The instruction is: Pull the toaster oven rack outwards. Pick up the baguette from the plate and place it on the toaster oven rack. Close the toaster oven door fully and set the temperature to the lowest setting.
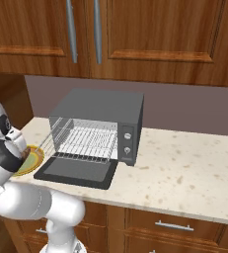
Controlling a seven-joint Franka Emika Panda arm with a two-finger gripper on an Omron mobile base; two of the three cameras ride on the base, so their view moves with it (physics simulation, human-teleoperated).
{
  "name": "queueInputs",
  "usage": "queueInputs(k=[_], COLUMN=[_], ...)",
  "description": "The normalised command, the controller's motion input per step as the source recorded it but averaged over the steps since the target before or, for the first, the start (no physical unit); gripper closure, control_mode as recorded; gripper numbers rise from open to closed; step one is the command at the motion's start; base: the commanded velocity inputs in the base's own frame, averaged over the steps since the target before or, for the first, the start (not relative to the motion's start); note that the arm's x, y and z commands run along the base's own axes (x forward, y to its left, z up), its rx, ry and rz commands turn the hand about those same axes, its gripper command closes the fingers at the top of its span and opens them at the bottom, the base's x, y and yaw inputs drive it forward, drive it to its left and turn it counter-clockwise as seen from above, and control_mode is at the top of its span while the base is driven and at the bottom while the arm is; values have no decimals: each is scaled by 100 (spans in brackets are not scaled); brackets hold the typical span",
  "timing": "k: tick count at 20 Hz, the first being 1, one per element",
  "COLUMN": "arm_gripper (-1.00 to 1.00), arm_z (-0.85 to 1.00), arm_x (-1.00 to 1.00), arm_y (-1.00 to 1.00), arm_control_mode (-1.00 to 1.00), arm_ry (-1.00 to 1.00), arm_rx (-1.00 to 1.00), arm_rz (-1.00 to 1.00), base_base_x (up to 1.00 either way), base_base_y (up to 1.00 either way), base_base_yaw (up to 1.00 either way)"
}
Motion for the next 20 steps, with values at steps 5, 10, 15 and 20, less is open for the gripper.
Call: queueInputs(k=[5, 10, 15, 20], arm_gripper=[-100, -100, -100, -100], arm_z=[-27, -36, -31, -20], arm_x=[0, 2, 12, 11], arm_y=[0, 0, 0, 5], arm_control_mode=[-100, -100, -100, -100], arm_ry=[-6, -1, 0, 0], arm_rx=[0, 0, 0, 0], arm_rz=[4, 2, 1, 0], base_base_x=[0, 0, 0, 0], base_base_y=[0, 0, 0, 0], base_base_yaw=[0, 0, 0, 0])
